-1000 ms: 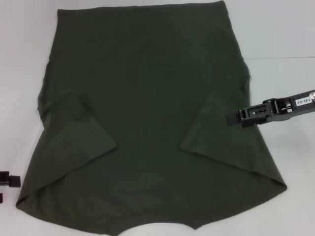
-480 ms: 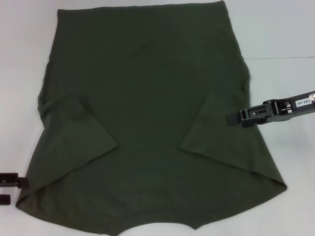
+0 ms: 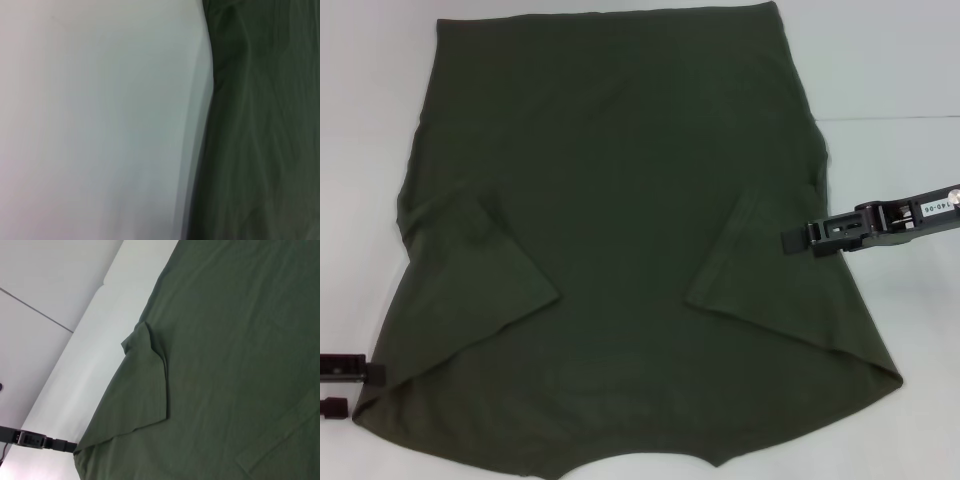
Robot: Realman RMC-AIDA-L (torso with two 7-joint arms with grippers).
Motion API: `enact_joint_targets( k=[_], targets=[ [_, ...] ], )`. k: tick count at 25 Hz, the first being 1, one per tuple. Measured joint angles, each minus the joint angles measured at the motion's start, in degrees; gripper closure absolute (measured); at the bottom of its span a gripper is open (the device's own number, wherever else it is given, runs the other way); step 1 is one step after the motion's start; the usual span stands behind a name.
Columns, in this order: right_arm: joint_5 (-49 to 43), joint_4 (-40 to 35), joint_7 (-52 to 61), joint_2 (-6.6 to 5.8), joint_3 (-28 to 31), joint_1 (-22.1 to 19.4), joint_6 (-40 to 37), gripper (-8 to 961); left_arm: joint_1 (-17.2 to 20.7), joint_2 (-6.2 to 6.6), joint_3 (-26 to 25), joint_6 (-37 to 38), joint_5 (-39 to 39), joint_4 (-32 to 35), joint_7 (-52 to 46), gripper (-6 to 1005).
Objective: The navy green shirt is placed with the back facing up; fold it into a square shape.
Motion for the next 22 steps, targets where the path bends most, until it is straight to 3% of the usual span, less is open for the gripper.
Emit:
enact_joint_targets(
  k=[22],
  targets=[
    [0.25,0.44,0.0,0.09,0.34,0.11,0.56,61,-1.5,-1.24,1.17,-1.25,0.76,-1.36,-0.42,131]
  ],
)
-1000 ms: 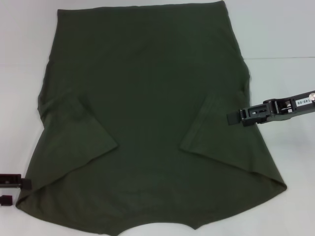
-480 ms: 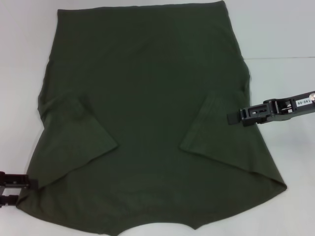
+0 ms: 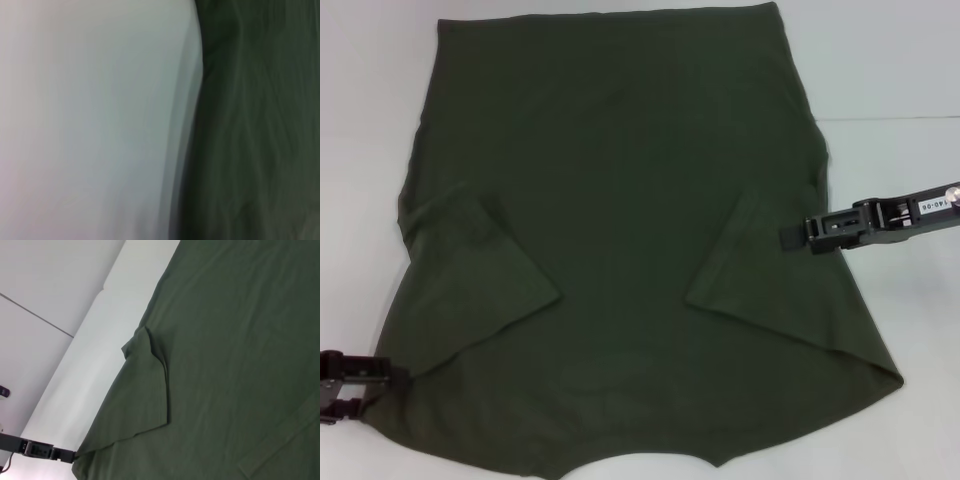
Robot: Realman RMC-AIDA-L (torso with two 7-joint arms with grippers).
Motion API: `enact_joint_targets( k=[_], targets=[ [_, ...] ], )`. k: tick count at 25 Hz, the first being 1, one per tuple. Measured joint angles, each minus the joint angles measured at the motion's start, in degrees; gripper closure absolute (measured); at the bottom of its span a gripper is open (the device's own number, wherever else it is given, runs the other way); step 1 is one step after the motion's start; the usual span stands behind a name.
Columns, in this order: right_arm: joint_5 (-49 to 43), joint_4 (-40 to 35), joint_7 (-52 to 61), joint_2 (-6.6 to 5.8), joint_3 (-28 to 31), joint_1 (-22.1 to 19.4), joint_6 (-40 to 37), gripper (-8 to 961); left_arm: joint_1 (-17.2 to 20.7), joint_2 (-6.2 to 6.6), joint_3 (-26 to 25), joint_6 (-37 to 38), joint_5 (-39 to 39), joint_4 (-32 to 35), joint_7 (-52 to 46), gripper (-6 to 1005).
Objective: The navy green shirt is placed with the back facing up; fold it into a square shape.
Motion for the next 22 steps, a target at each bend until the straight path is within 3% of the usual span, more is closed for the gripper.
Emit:
enact_joint_targets(
  k=[22],
  targets=[
    [0.26,-0.03,0.1,-0.06,0.1,0.5,0.38,70,-2.66,-0.56,-0.27,-0.13,0.52,-1.54,-1.14,131]
  ],
)
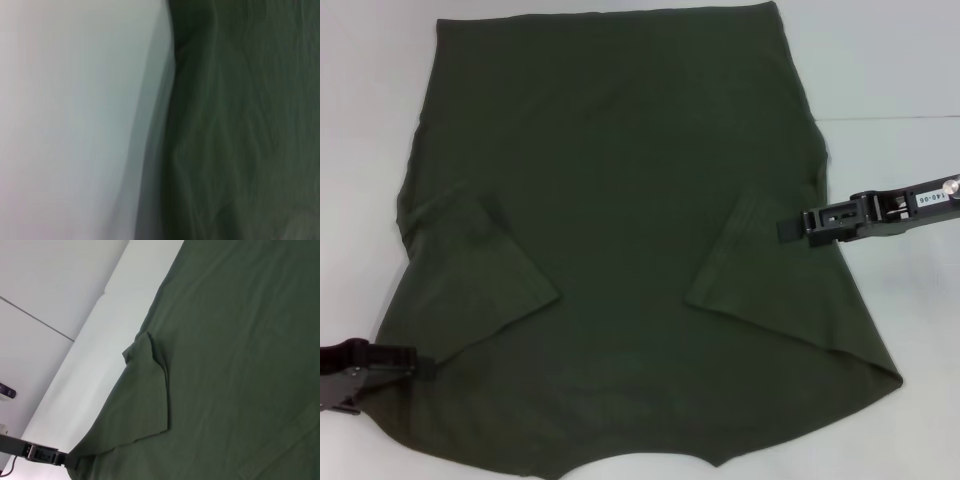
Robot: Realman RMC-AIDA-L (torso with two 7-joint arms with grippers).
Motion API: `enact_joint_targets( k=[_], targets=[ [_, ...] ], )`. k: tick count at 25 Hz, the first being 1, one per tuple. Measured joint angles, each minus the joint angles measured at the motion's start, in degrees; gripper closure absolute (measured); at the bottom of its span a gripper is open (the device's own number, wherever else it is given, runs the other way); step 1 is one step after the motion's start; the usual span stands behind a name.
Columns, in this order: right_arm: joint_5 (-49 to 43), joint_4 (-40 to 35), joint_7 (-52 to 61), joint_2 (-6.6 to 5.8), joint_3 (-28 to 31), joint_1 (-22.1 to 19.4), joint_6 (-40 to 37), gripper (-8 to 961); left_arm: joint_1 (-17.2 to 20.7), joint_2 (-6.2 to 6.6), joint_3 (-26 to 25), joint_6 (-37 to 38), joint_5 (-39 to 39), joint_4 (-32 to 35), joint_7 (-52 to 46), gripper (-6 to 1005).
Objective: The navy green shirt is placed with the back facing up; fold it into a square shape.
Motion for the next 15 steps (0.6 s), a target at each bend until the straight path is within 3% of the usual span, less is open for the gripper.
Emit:
enact_joint_targets(
  k=[12,15],
  targets=[
    [0.02,0.04,0.24,0.06,-0.02,0.63,0.42,76,-0.11,0.12,0.36,-0.02,0.16,0.35,-1.36,172],
    [0.01,0.05,0.14,0.14,-0.02,0.7,0.42,77,-0.11,0.19,0.41,-0.02,0.18,0.4,-1.57,379]
  ],
)
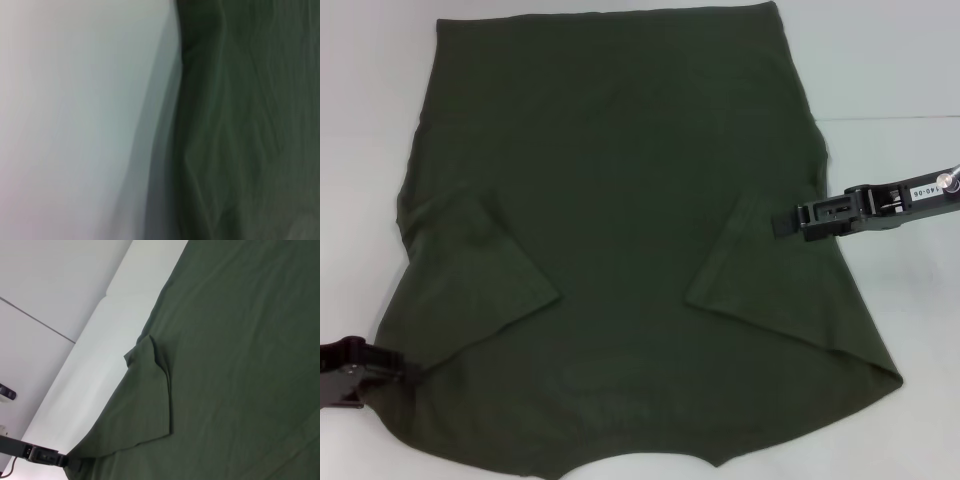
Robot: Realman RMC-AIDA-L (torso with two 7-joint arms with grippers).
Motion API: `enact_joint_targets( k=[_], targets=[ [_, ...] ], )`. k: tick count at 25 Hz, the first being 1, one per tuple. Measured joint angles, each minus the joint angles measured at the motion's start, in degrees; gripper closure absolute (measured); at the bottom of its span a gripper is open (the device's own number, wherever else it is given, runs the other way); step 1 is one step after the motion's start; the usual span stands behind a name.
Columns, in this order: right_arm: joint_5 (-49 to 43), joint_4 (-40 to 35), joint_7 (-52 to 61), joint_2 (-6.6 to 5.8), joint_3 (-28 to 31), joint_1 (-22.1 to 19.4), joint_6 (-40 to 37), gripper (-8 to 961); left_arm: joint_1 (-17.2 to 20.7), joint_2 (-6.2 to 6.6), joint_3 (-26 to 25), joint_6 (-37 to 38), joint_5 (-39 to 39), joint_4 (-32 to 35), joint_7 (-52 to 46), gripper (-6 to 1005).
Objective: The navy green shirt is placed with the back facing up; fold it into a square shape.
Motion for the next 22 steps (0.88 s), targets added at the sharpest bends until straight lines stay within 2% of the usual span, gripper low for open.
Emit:
enact_joint_targets(
  k=[5,22],
  targets=[
    [-0.01,0.07,-0.19,0.1,0.0,0.02,-0.01,79,-0.07,0.03,-0.09,-0.48,0.0,0.04,-0.4,598],
    [-0.01,0.07,-0.31,0.42,0.0,0.25,0.03,86,-0.06,-0.14,-0.42,-2.94,-0.32,0.04,-1.47,682]
  ],
)
